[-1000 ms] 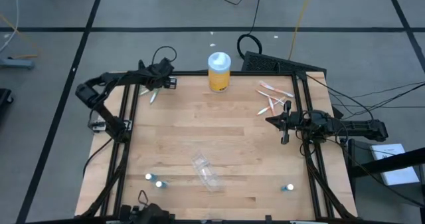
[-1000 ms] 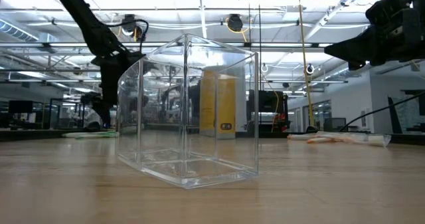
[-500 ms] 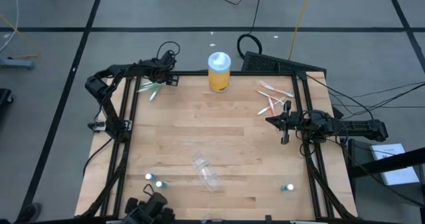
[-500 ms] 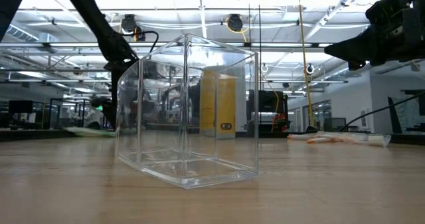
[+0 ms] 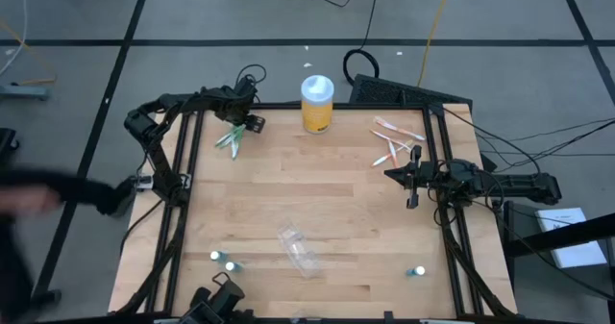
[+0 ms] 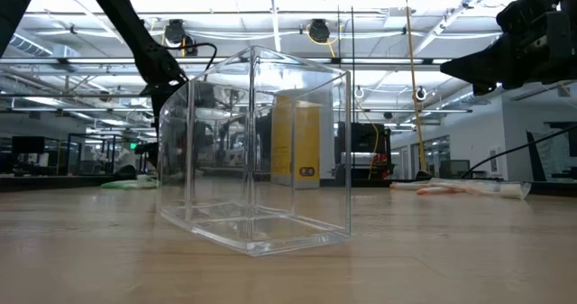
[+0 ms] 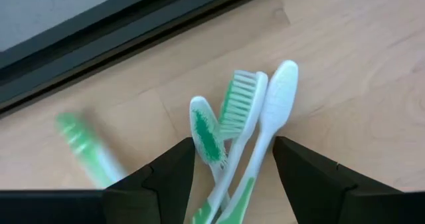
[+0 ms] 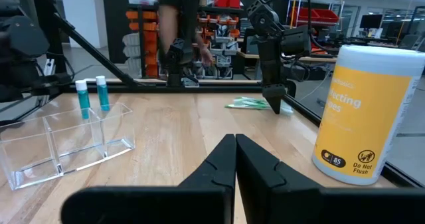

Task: Pick & Place toothbrushing station
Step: Put the green toothbrush into the transparent organizer

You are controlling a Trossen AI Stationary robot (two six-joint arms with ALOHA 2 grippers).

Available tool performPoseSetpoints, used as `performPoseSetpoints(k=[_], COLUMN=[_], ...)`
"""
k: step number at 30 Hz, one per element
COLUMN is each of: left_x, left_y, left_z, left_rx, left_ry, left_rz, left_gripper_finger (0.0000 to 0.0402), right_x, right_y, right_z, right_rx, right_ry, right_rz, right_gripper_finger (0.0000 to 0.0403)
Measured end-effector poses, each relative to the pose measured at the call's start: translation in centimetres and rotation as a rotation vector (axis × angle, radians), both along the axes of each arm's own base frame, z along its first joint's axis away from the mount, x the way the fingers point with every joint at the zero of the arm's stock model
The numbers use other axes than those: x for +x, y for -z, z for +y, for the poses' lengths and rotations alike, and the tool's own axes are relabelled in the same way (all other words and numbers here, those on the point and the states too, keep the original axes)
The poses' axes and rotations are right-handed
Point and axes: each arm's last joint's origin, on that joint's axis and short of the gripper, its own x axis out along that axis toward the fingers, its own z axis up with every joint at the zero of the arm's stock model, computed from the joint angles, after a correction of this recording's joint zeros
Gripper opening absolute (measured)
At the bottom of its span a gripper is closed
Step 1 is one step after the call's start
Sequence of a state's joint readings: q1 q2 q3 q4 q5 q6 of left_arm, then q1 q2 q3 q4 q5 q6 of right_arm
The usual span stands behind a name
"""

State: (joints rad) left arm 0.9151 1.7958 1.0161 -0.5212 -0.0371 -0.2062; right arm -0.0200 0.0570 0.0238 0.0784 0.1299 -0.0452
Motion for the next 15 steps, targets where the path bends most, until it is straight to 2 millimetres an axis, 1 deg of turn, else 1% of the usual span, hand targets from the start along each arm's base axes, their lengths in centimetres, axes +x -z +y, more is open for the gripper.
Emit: performPoseSetpoints(k=[7,12,15], left_x=[0.4,1.1,1.5], left_y=[0.0,-0.1,-0.4], left_z=[-0.3,-0.9,-1.4], left_rx=[0.01,0.014,0.022], left_ry=[0.033,0.087,0.103], left_rz=[0.014,0.017,0.011], left_gripper_finger=[0.0216,0.0216,0.0216], right_x=[0.0,0.0,0.0], right_y=[0.0,0.0,0.0], right_z=[0.0,0.0,0.0], right_rx=[0.0,0.0,0.0], right_ry=[0.0,0.0,0.0], right_rz=[0.0,0.0,0.0], right_gripper_finger=[0.0004,0.0004,0.0004])
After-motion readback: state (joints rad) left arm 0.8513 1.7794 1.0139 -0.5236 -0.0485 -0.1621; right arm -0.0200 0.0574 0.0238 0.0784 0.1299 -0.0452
